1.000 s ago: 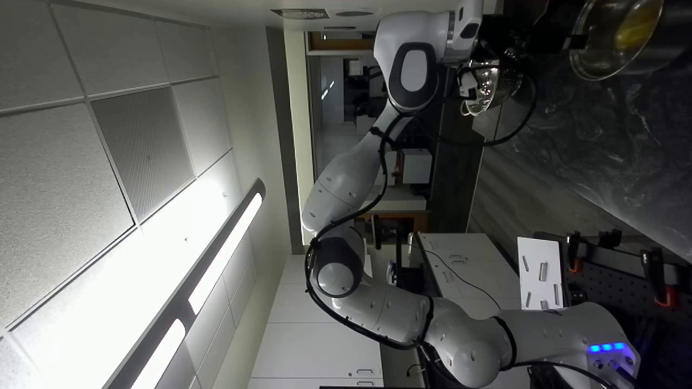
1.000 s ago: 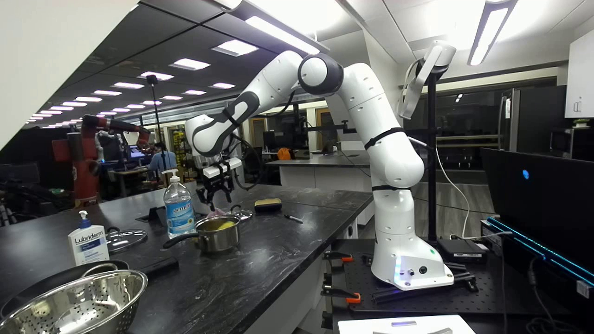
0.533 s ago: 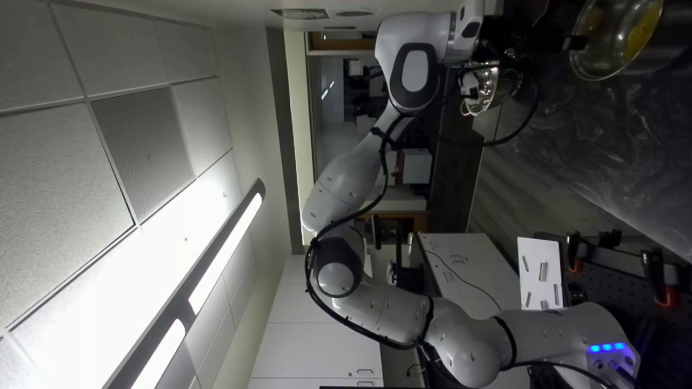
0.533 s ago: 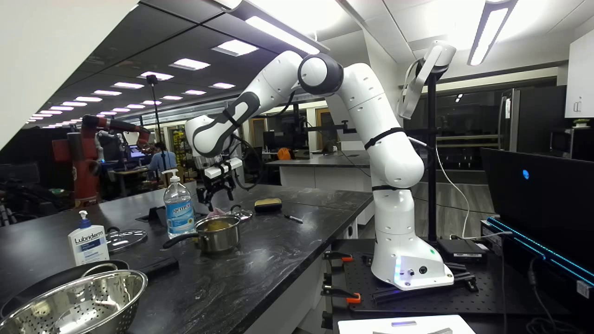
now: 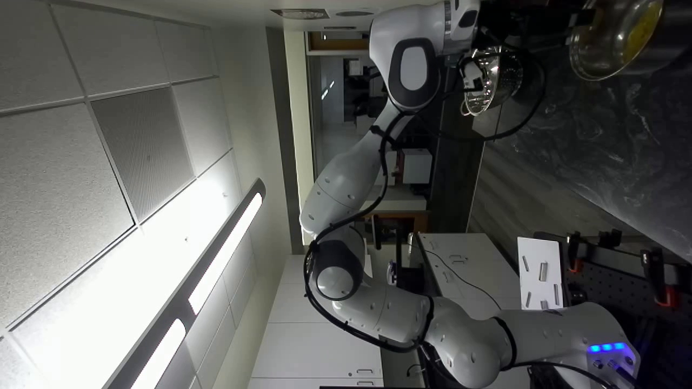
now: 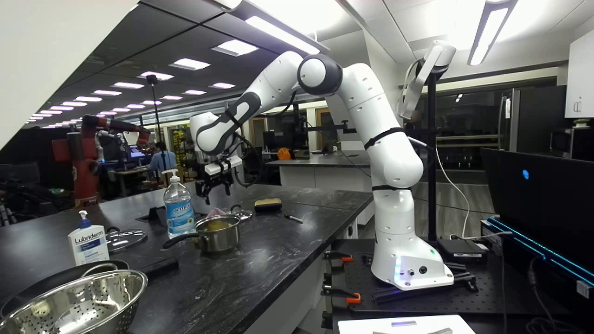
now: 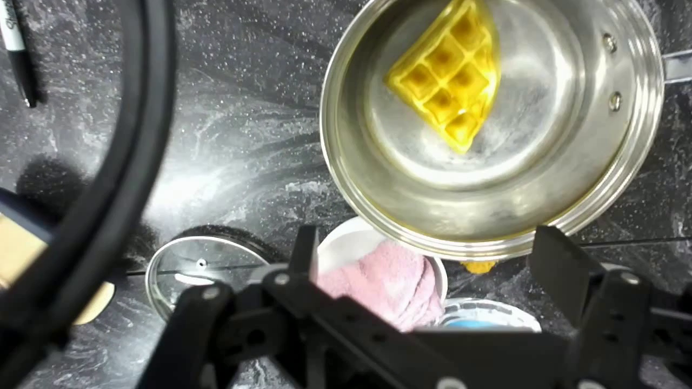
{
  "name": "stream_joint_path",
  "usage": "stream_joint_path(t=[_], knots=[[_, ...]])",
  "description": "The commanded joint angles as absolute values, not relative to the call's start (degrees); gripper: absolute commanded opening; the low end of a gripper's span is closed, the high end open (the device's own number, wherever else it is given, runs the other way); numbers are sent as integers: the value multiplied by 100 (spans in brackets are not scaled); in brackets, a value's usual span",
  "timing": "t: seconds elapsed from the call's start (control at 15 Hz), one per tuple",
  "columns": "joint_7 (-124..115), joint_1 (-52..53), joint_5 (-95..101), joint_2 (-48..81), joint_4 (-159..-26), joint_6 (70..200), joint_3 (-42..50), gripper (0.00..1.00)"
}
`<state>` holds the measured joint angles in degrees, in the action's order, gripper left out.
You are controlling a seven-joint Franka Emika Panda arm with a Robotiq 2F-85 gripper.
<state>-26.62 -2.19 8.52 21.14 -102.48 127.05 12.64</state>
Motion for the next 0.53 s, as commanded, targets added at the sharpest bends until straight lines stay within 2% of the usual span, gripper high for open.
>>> stream_joint_path(t=[0.0, 0.47], knots=[[-2832, -330, 887, 2094, -10165, 12903, 1330, 100], [-2786, -685, 506, 2298, -9907, 13121, 1352, 100]])
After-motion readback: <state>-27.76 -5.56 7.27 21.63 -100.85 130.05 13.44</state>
